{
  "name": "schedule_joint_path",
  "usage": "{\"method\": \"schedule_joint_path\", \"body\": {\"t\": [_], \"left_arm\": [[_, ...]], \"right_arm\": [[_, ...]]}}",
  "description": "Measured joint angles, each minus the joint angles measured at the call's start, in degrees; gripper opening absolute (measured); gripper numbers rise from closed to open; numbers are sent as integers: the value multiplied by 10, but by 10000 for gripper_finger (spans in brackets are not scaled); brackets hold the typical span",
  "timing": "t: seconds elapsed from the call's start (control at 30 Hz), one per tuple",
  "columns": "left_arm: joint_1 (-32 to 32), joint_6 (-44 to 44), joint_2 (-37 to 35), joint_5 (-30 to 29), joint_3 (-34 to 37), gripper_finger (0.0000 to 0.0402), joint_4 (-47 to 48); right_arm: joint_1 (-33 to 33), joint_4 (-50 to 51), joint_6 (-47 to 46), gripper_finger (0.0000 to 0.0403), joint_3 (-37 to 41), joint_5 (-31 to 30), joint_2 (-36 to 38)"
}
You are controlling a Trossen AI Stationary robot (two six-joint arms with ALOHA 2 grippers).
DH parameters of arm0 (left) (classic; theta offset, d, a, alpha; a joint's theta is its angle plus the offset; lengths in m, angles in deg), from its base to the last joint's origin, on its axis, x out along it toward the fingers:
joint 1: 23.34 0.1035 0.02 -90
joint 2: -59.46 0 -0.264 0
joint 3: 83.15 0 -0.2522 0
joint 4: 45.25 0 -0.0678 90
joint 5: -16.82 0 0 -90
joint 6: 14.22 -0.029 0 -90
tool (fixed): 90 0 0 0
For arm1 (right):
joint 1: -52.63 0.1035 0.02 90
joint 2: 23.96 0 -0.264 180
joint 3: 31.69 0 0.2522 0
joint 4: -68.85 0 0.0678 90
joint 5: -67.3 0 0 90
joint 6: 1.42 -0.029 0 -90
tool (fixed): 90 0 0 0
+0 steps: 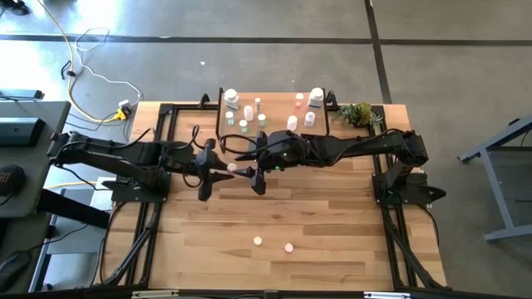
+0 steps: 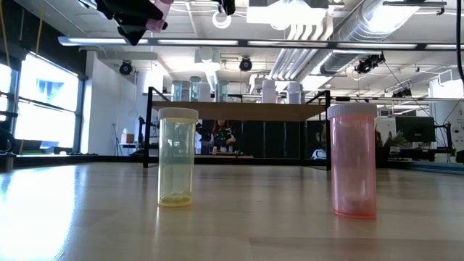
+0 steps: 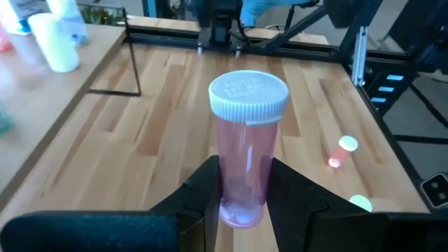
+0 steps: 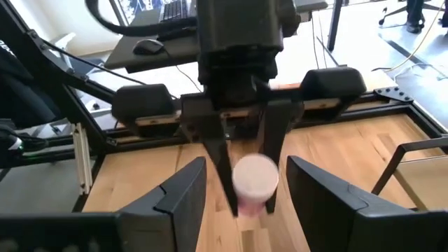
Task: Pick and place medicine bottles onto shelf by color
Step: Put the purple medicine bottle on the shelf
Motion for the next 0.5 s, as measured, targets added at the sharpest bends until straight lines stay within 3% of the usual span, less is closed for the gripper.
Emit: {"method": "schedule_joint_path", "body": {"t": [0.5], "left_arm": [[0,0,55,6,0,85,-108]], "right_arm": [[0,34,-13,189,0,6,-1]]}}
